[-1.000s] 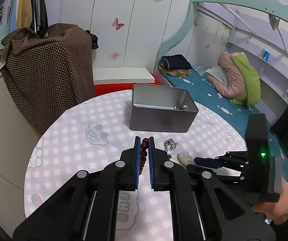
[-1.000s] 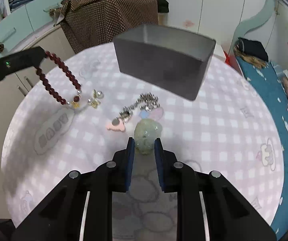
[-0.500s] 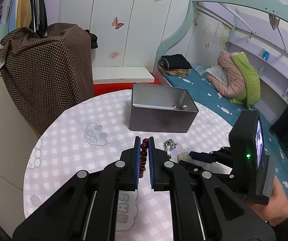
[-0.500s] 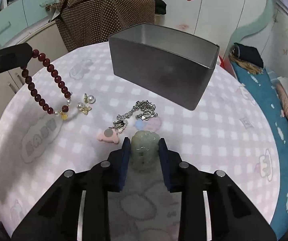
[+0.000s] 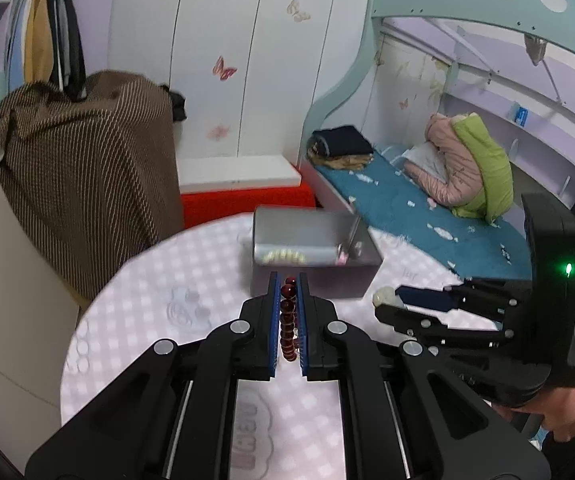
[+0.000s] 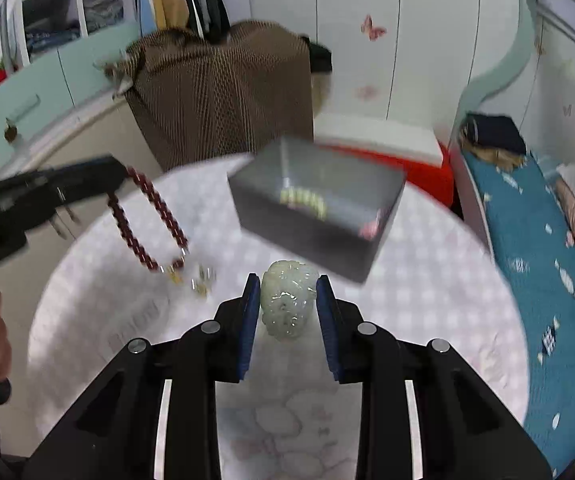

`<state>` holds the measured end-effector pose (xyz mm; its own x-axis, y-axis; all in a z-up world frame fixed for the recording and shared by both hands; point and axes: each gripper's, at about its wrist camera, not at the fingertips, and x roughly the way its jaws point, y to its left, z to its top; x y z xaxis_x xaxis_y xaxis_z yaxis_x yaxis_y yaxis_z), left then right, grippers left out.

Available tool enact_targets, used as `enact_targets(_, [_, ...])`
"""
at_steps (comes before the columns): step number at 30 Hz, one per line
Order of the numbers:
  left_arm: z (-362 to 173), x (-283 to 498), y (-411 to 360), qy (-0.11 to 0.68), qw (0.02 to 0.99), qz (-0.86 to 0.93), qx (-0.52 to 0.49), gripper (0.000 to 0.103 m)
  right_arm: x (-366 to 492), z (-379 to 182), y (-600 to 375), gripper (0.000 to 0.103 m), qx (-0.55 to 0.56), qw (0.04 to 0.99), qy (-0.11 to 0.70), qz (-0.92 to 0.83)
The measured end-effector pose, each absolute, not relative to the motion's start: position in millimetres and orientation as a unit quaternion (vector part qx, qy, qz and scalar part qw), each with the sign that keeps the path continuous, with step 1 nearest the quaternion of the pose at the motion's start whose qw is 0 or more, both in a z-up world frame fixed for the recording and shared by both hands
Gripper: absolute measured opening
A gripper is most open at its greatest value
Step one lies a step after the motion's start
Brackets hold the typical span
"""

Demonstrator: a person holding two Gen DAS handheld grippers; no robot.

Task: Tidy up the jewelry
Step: 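Carry the red bracelet and jade pendant toward the grey box with both tools, then open both tools over the grey box, dropping bracelet and pendant inside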

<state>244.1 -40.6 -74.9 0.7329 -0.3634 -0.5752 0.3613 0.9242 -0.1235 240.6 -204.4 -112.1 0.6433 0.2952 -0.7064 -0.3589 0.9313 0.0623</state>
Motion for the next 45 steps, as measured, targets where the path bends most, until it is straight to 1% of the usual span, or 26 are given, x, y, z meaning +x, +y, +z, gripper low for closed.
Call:
enact_targets(5, [-47, 267, -50, 0.284, 0.938, -0.200, 0.001, 0.008, 266, -80, -207, 0.026, -0.042, 0.918, 0.354, 0.176])
enact_targets(11, [-31, 310, -69, 0.286, 0.933, -0.218, 0.003, 0.008, 304, -66, -214, 0.027, -0.031, 0.917, 0.355, 0.178])
enact_targets(19, [-54, 368, -92, 0.335, 0.917, -0.214, 0.007, 0.008, 342, -83, -216, 0.027, -0.010, 0.904, 0.391, 0.175])
enact_targets(27, [-74, 390, -96, 0.368, 0.906, -0.211, 0.001, 0.009, 354, -101, -224, 0.028, 0.009, 0.894, 0.418, 0.161])
enact_targets(29, [-73, 390, -96, 0.366, 0.907, -0.206, 0.003, 0.021, 353, -100, -227, 0.028, 0.017, 0.895, 0.417, 0.159])
enact_targets(30, [-71, 389, -95, 0.362, 0.910, -0.202, 0.003, 0.040, 352, -99, -229, 0.035, 0.018, 0.896, 0.416, 0.156])
enact_targets(31, [-69, 386, -94, 0.357, 0.913, -0.197, 0.002, 0.062, 351, -97, -230, 0.041, 0.019, 0.898, 0.413, 0.152])
enact_targets(33, [-61, 379, -91, 0.338, 0.923, -0.184, 0.003, 0.080, 349, -93, -231, 0.066, 0.022, 0.902, 0.405, 0.149])
enact_targets(34, [-58, 375, -89, 0.331, 0.926, -0.180, 0.005, 0.085, 347, -92, -231, 0.071, 0.022, 0.904, 0.402, 0.147])
enact_targets(36, [-53, 368, -85, 0.321, 0.932, -0.170, 0.008, 0.092, 343, -87, -232, 0.093, 0.020, 0.909, 0.392, 0.142])
enact_targets(37, [-49, 363, -83, 0.311, 0.937, -0.160, 0.012, 0.093, 341, -86, -232, 0.096, 0.020, 0.911, 0.387, 0.139])
enact_targets(39, [-44, 352, -78, 0.301, 0.942, -0.148, 0.020, 0.097, 335, -82, -233, 0.096, 0.025, 0.915, 0.379, 0.133])
enact_targets(45, [-30, 321, -66, 0.273, 0.955, -0.117, 0.025, 0.098, 315, -71, -236, 0.096, 0.037, 0.925, 0.361, 0.115])
